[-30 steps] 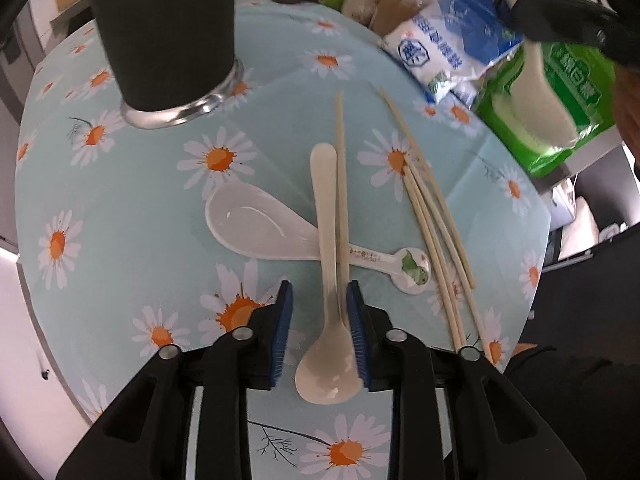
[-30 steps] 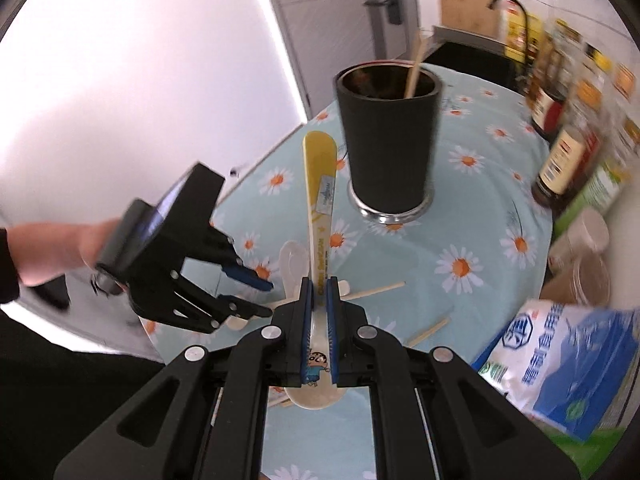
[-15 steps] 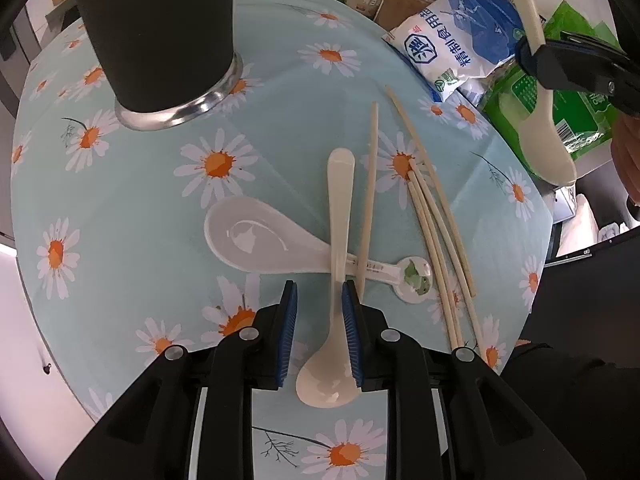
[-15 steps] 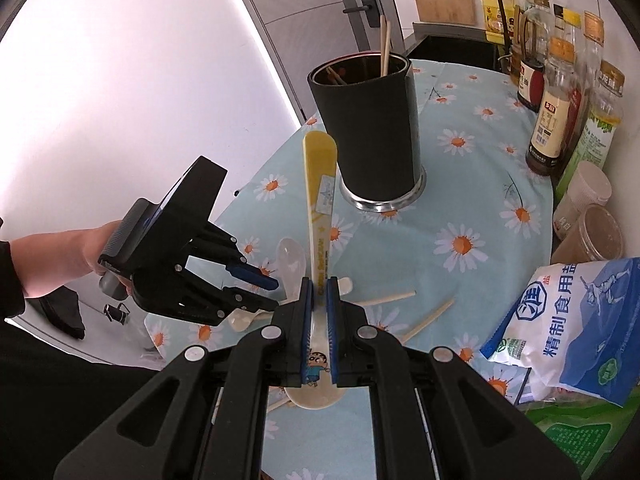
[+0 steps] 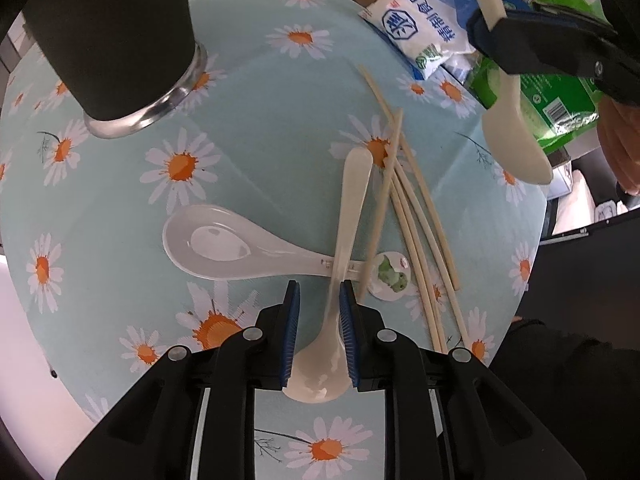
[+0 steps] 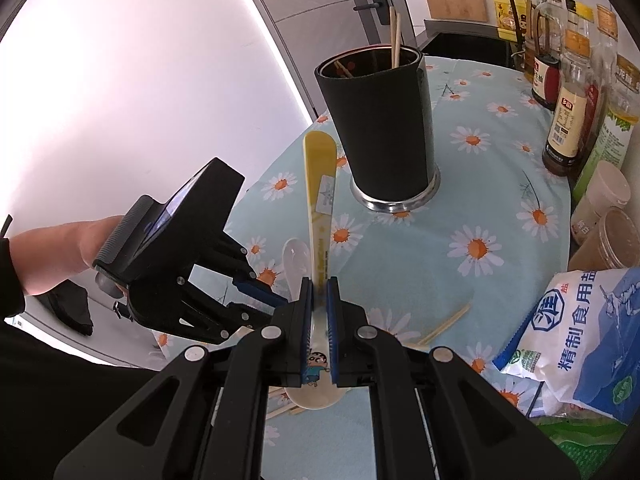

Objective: Organize utensils
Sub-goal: 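Grasp the white spoon handle with the left tool while the right tool holds the yellow spoon, then carry both spoons to the black holder with both tools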

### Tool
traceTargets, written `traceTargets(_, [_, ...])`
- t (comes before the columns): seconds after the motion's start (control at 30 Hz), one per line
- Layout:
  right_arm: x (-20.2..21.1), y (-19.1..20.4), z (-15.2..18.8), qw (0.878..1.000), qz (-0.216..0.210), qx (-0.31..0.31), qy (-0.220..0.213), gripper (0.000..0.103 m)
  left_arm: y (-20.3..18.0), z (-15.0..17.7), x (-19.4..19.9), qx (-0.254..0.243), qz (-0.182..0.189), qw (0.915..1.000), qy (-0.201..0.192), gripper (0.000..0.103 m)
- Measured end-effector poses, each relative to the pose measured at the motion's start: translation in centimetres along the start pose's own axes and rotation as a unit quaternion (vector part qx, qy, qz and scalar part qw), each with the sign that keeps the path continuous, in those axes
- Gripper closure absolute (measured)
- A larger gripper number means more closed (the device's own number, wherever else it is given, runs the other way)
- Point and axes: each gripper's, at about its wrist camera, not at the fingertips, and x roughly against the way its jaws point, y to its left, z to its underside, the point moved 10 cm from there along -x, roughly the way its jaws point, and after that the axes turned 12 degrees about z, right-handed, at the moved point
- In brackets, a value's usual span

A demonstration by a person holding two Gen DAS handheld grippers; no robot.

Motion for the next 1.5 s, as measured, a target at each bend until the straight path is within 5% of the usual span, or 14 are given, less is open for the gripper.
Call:
traceTargets(0.37, [-0.4,-0.1,0.5,1.000,-0.017,0.009,0.001,0.095,-1.4,0.2,-1.5,-0.003,-0.013,0.9994,0.033,0.084])
traceTargets(0.57, [-0.7,-0.2,0.6,1.000,-0.025,0.009,0.001,0.095,-1.9,-0.5,-2.5,-0.005,-0.022,0.9988,0.043,0.096])
traceTargets(0.8, [-1.1,-0.7,0.6,0.999,-0.041,-0.002,0.000,0.095,-2.3,-1.0,-2.4,0.008,-0.033,0.9991,0.025,0.097])
traceTargets(1.17, [-0.9,-0.7,-1.6,0.996,-0.070,-0.037,-0.034,0.095,-0.6,-1.0,2.9,0.074,-0.047,0.9902,-0.109,0.097])
traceTargets(1.5, [0.2,-0.6,-6.4,0.990,-0.080,-0.053,-0.106,0.095,1.2,-3.0,11.2,0.099,-0.050,0.9515,-0.287,0.097])
